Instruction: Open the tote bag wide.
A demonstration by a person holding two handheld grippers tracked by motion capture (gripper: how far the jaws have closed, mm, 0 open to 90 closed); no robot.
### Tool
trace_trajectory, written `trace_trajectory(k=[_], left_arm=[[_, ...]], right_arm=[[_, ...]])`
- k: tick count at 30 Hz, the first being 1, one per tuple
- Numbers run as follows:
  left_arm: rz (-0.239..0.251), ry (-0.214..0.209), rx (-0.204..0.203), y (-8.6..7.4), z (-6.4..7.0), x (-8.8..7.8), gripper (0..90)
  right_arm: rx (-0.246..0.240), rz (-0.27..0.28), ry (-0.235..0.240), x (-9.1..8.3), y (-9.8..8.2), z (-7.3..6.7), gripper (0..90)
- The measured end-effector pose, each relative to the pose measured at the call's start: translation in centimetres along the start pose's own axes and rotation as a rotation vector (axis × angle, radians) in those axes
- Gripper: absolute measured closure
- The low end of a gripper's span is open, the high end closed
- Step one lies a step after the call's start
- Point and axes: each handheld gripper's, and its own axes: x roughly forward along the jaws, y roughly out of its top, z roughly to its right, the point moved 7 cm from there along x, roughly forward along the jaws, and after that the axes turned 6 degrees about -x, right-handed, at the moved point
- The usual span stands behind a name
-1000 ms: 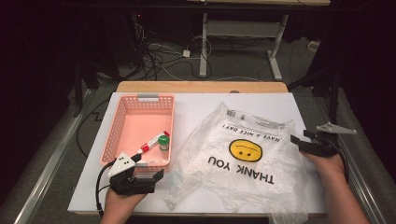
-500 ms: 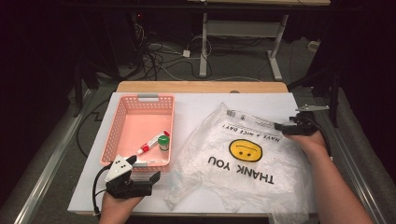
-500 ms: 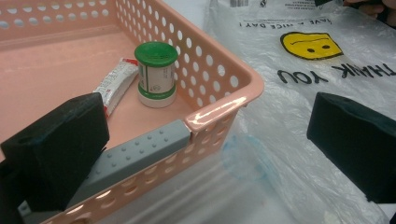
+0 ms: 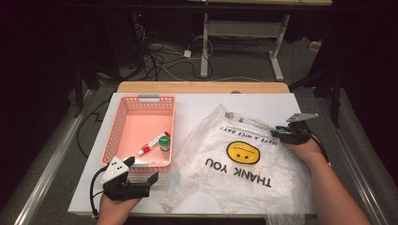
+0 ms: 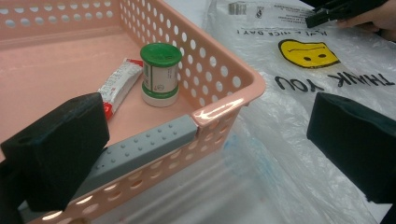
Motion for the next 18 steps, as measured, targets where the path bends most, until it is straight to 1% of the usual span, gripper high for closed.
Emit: trace_trajectory(k=[1, 2, 4, 8, 11, 13, 14, 15, 16, 17, 18], left_arm=[[-0.001, 0.001, 0.002, 0.0, 0.0, 0.0, 0.0], [0.000, 0.000, 0.000, 0.0, 0.0, 0.0, 0.0], [0.003, -0.006, -0.006, 0.0, 0.0, 0.0, 0.0], [0.000, -0.007, -0.004, 0.0, 0.0, -0.1, 0.0], [-0.002, -0.005, -0.007, 0.0, 0.0, -0.2, 0.0], [0.003, -0.005, -0.017, 0.1, 0.1, -0.3, 0.0], [0.004, -0.004, -0.016, 0.0, 0.1, -0.4, 0.0], [0.003, -0.004, -0.015, 0.0, 0.1, -0.5, 0.0], [0.001, -0.002, -0.012, 0.0, 0.1, -0.5, 0.0], [0.001, -0.002, -0.008, 0.0, 0.1, -0.5, 0.0], [0.000, -0.001, -0.003, 0.1, 0.2, -0.5, 0.0]], right_arm=[[0.003, 0.001, 0.003, -0.1, 0.0, -0.1, 76.2], [0.006, 0.002, 0.007, -0.1, -0.1, -0.1, 80.8], [0.016, 0.003, 0.019, -0.2, -0.1, -0.3, 86.3], [0.026, 0.006, 0.026, -0.2, -0.1, -0.2, 88.0], [0.049, 0.007, 0.026, -0.3, -0.1, -0.1, 88.4], [0.069, 0.002, 0.005, -0.5, -0.2, 0.1, 88.6], [0.085, 0.000, -0.018, -0.7, -0.4, 0.4, 88.8], [0.085, 0.000, -0.018, -0.7, -0.4, 0.4, 88.8], [0.098, 0.001, -0.029, -0.9, -0.5, 0.6, 88.9], [0.105, 0.008, -0.040, -1.0, -0.6, 0.9, 89.0], [0.118, 0.023, -0.069, -1.4, -0.7, 1.6, 89.1]])
